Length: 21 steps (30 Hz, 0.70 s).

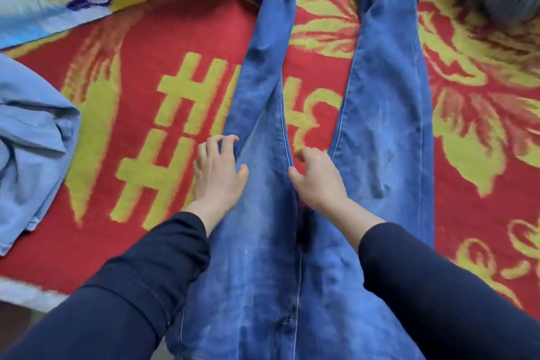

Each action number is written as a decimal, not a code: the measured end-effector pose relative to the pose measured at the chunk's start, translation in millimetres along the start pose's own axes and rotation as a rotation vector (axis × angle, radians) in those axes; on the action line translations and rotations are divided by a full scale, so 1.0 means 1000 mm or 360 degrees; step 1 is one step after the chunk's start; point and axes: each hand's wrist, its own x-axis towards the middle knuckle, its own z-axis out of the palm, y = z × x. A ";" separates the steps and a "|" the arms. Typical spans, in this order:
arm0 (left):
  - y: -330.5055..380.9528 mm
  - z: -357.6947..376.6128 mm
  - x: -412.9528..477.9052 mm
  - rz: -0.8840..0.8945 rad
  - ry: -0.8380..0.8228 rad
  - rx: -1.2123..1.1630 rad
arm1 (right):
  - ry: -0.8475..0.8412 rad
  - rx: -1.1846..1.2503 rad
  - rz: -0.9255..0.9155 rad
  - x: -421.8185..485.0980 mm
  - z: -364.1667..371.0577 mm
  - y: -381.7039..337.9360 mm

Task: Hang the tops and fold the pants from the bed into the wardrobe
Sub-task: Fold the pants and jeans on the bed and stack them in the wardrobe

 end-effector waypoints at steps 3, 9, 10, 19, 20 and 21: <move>0.002 0.008 0.045 0.0021 0.0019 0.0007 | -0.0008 0.0057 0.0038 0.052 0.006 -0.011; 0.005 0.022 0.119 0.0061 0.0157 -0.0389 | 0.0036 0.0323 0.0366 0.131 0.021 -0.033; -0.003 0.020 0.128 -0.0099 0.0259 -0.0621 | 0.0100 0.0308 0.0441 0.138 0.019 -0.031; -0.049 -0.018 0.212 -0.0577 0.0046 -0.0568 | 0.0135 0.0255 0.0463 0.196 -0.012 -0.054; -0.044 -0.020 0.230 -0.0480 0.0064 -0.0562 | 0.0177 0.0261 0.0406 0.212 -0.016 -0.061; -0.037 -0.021 0.247 -0.0362 0.0043 -0.0552 | 0.0198 0.0275 0.0355 0.228 -0.019 -0.065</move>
